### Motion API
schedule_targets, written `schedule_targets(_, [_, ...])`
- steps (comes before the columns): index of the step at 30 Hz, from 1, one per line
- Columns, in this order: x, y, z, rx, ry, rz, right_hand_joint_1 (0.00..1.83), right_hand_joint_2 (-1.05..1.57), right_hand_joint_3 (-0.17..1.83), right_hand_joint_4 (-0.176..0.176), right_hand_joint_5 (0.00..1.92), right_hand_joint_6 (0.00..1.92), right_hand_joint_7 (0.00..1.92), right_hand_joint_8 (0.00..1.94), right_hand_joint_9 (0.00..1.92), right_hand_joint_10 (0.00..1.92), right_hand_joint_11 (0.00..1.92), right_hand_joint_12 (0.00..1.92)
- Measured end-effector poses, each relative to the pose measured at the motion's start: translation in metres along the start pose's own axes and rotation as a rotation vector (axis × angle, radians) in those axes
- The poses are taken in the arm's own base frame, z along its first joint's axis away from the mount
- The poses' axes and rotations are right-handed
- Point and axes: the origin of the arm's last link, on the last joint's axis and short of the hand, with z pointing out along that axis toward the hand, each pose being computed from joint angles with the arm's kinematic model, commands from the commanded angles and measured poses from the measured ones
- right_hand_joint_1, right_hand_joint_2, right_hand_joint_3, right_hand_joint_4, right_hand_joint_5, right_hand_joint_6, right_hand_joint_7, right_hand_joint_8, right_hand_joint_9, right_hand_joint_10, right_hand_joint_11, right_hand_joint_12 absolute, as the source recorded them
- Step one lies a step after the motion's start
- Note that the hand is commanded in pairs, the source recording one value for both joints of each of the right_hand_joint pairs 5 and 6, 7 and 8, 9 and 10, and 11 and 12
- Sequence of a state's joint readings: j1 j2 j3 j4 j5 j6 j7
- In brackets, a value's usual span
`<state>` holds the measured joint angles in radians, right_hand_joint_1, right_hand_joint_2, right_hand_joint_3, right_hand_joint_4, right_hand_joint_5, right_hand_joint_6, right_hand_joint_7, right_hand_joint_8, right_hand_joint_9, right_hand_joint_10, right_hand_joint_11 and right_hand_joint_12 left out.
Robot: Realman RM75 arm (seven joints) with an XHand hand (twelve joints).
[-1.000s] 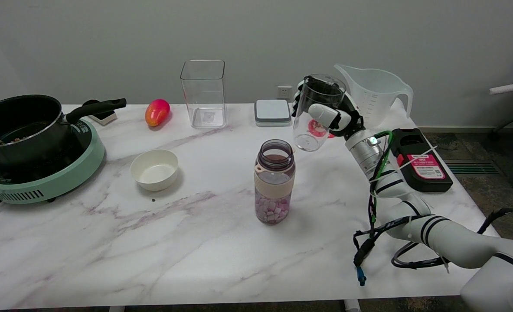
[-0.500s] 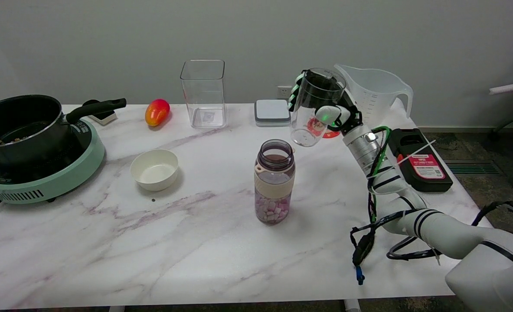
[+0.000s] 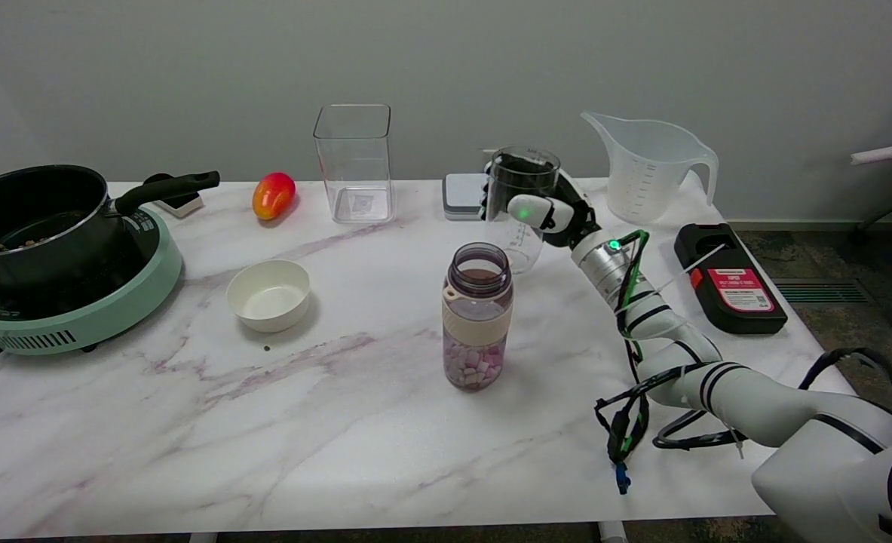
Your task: Place the measuring cup onto the table.
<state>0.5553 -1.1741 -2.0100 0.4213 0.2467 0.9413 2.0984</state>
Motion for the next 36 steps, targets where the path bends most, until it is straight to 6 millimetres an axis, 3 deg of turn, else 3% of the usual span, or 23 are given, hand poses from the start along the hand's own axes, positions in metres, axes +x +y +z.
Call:
schedule_targets(17, [0.008,0.025,0.001,-0.145,0.110,-0.241,1.24,1.57,0.20,0.000,1.82,1.82,1.73,1.73,1.63,1.63,1.45,1.45])
schedule_targets(36, [0.009,0.015,0.007,-0.139,0.122,-0.544,1.21,1.57,0.21,0.000,1.83,1.83,1.73,1.73,1.61,1.61,1.41,1.41])
